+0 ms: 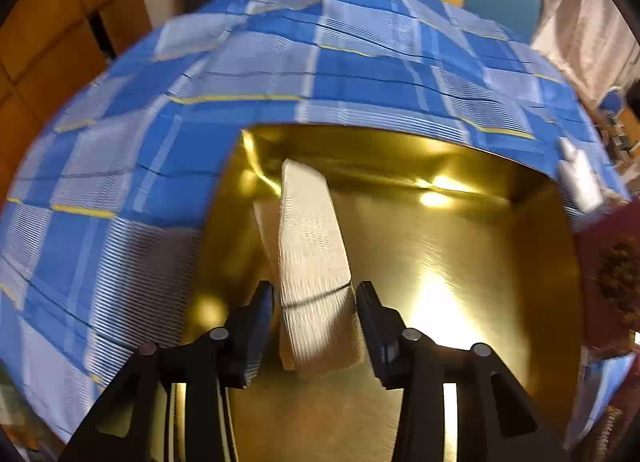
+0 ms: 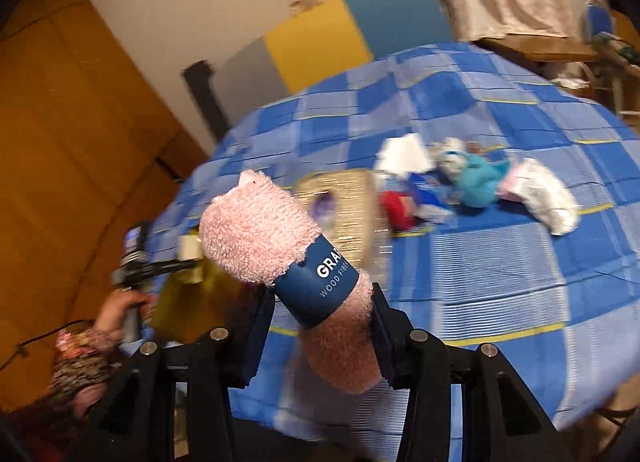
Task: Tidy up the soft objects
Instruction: 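Release the beige towel into the gold tray while the right gripper drops the pink roll beside it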
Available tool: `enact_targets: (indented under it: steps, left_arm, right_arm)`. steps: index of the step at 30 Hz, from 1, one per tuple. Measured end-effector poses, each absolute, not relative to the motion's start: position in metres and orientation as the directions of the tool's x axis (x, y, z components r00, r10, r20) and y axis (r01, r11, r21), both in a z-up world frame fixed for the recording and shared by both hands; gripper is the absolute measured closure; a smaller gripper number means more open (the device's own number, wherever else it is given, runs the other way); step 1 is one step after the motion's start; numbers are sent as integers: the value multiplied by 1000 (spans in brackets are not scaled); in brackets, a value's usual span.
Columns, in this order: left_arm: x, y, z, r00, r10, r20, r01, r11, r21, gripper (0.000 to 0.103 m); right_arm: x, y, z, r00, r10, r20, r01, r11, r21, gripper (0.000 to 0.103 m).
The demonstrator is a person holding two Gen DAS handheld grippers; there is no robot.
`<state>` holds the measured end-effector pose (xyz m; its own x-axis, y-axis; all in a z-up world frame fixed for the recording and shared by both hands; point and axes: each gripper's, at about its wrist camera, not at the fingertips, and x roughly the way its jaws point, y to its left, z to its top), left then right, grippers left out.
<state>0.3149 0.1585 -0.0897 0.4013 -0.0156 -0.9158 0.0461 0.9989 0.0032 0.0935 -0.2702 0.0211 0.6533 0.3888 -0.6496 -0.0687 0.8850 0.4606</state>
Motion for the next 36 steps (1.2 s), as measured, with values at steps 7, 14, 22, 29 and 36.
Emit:
enact_targets:
  steps: [7,14,22,29,36]
  left_arm:
    - [307,186,-66,491,-18,-871,-28,999,-36,57]
    - [237,221,-45,626,-109,-772,-166,949,-268,57]
    - [142,229,-52,715,-133,-686,-231,882,-411,57]
    - [103,237,-55,750,-102,-654,-279,847,-452,57]
    - [89,249,-53,776,-73,-626,-305,826,-475,57]
  right_arm:
    - [106,-201,28,600,486,-636,-214,863,458,56]
    - [140,-118,13,463,628,-626,-323,777,540,56]
    - [198,-24,-14,342,695,-633,-321,719,616,56]
    - [245,13,-56,307,662,-684,-172,745,644,56]
    - [281,23,-79,334,588,-737,-50,792,609,56]
